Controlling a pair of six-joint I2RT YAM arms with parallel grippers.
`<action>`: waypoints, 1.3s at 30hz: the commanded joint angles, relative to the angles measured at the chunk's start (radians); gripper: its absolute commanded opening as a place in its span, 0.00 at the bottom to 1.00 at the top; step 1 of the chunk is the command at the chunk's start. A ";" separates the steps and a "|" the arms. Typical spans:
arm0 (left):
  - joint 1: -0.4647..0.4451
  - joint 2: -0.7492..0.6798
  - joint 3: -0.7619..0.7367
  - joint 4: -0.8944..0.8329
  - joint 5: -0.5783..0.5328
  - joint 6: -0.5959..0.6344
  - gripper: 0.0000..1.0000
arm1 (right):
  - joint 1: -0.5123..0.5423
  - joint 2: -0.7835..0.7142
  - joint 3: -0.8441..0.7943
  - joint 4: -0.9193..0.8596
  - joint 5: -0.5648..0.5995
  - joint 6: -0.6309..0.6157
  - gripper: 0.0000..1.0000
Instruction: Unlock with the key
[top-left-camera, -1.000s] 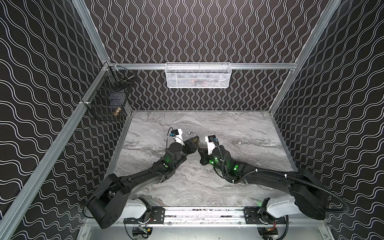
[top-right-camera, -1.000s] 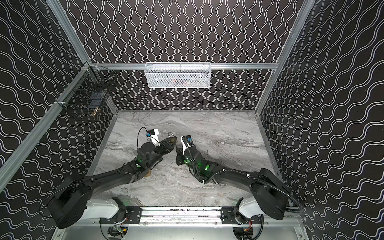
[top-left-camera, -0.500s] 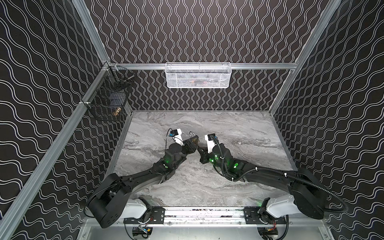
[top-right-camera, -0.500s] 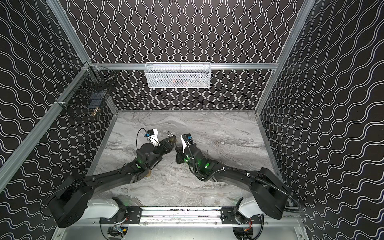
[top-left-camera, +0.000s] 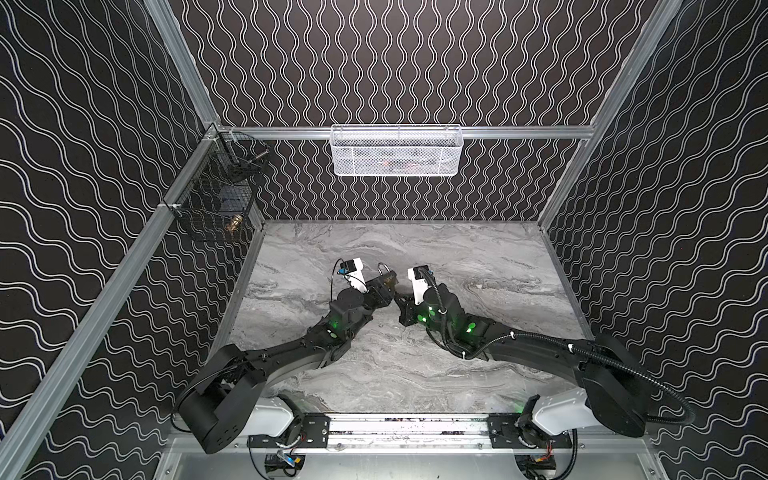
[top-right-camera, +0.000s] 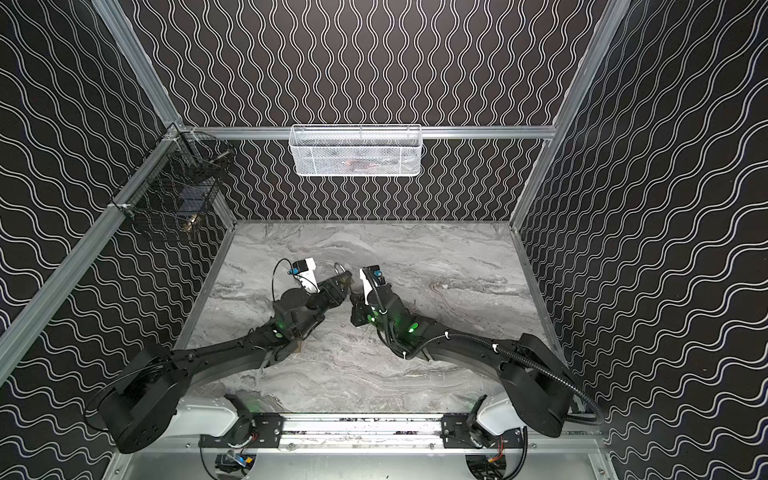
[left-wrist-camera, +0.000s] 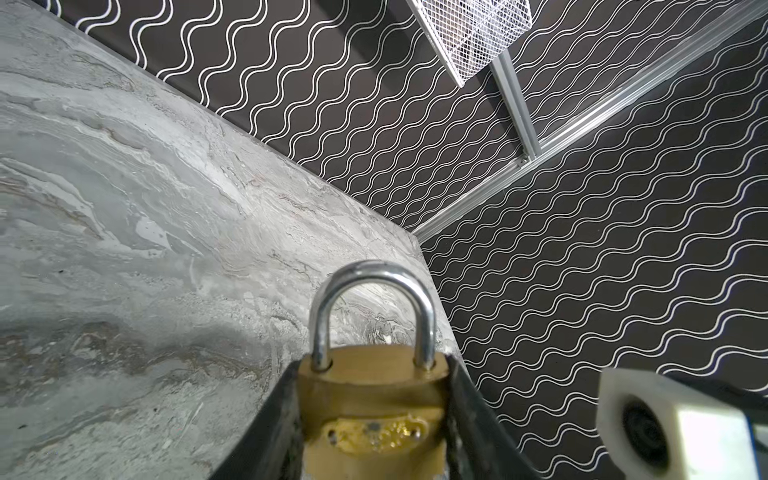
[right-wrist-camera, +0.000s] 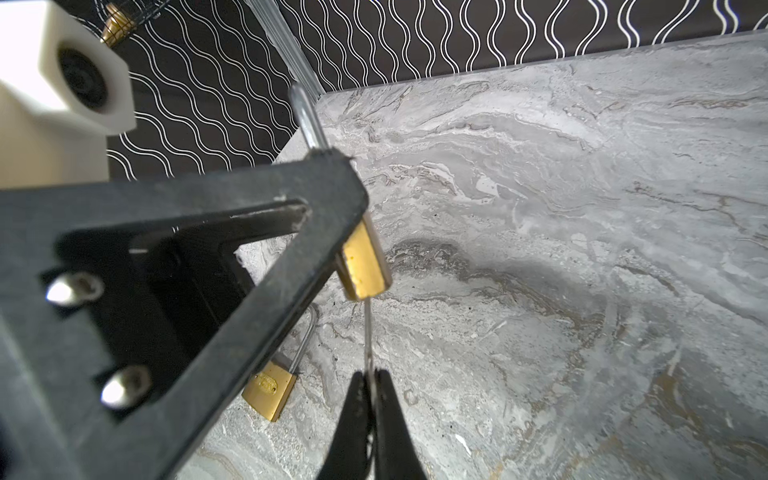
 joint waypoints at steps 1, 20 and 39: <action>-0.004 -0.006 -0.005 0.060 0.024 0.035 0.24 | -0.003 -0.004 0.004 0.053 -0.031 0.021 0.00; -0.004 -0.013 -0.004 0.071 -0.061 0.048 0.22 | -0.015 0.001 -0.028 0.079 -0.112 0.051 0.00; -0.004 -0.012 -0.013 0.080 -0.039 0.031 0.22 | -0.031 0.005 -0.009 0.076 -0.084 0.034 0.00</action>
